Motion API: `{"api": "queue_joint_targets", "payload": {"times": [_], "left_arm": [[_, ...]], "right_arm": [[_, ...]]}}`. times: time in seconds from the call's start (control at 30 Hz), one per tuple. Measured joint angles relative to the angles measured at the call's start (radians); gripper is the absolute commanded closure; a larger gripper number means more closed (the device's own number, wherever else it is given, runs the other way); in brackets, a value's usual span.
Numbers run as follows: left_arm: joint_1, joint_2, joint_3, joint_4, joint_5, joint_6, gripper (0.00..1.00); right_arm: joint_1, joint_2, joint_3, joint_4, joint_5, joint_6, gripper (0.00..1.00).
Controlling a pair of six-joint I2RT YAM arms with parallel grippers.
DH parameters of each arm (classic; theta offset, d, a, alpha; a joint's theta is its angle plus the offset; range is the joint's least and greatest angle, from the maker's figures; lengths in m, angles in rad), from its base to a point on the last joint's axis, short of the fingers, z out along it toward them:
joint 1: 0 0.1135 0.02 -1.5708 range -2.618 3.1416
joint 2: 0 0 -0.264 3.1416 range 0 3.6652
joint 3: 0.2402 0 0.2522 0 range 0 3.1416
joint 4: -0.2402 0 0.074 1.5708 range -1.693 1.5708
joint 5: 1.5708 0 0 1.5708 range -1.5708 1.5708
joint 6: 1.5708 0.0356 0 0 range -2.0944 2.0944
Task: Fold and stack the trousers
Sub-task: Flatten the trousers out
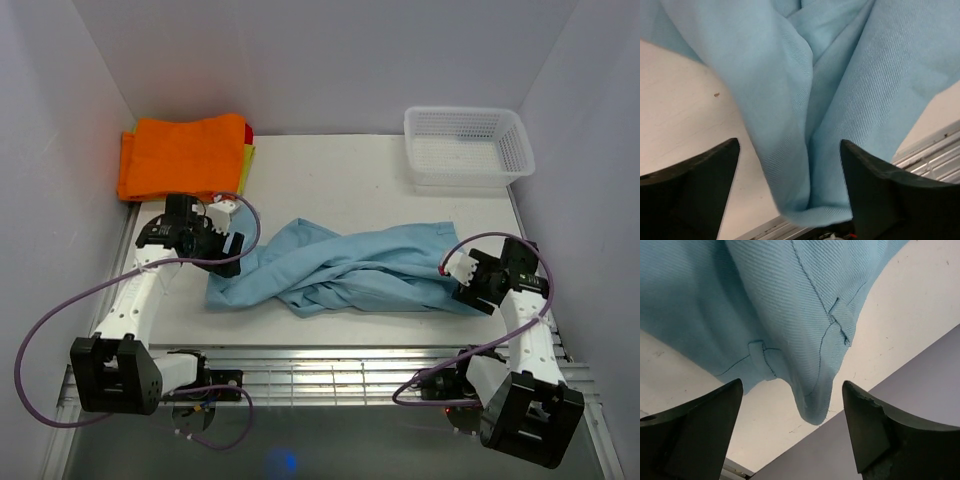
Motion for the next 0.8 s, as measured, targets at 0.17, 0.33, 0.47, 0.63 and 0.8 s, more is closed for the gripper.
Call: {"api": "queue_joint_targets", "payload": {"times": [0.17, 0.33, 0.47, 0.63, 0.8], "left_arm": [[0.044, 0.002, 0.123, -0.15, 0.055, 0.175, 0.02], [0.152, 0.064, 0.369, -0.213, 0.135, 0.309, 0.02], [0.156, 0.236, 0.529, -0.203, 0.186, 0.359, 0.05], [0.126, 0.637, 0.743, -0.204, 0.218, 0.399, 0.12], [0.094, 0.892, 0.833, -0.205, 0.203, 0.396, 0.16]], "right_arm": [[-0.092, 0.019, 0.141, -0.171, -0.098, -0.064, 0.07], [-0.181, 0.249, 0.523, -0.329, -0.269, -0.023, 0.1], [-0.188, 0.482, 0.76, -0.356, -0.362, 0.04, 0.14], [-0.133, 0.735, 0.897, -0.361, -0.365, 0.062, 0.17], [-0.069, 0.886, 0.952, -0.337, -0.33, 0.102, 0.19]]}}
